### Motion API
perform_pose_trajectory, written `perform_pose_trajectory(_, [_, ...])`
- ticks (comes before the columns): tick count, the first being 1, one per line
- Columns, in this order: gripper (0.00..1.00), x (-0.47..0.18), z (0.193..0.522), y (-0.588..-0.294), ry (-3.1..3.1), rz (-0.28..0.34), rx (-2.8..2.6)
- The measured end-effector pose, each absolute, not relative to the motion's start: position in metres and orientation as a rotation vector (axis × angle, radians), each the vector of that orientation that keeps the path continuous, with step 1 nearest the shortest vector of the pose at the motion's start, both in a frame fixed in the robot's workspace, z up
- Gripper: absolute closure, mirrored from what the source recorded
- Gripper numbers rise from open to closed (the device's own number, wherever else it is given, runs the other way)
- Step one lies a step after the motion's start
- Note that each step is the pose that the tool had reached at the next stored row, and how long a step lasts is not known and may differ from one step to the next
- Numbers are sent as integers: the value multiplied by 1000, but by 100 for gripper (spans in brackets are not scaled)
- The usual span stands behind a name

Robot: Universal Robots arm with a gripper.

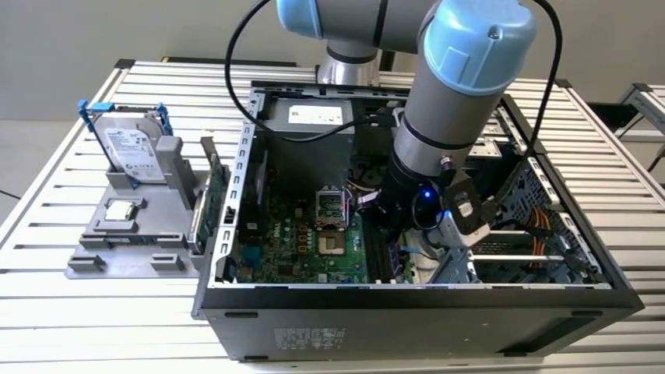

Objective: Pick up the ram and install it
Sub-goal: 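Insert the ram into the slot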

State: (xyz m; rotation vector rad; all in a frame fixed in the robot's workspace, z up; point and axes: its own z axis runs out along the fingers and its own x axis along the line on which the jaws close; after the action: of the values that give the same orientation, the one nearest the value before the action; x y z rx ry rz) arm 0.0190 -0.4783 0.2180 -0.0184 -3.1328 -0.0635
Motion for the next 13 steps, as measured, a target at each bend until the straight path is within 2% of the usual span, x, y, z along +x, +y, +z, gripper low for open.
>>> perform_pose_trajectory(13, [100,18,216,-478,-3135,-63,-40])
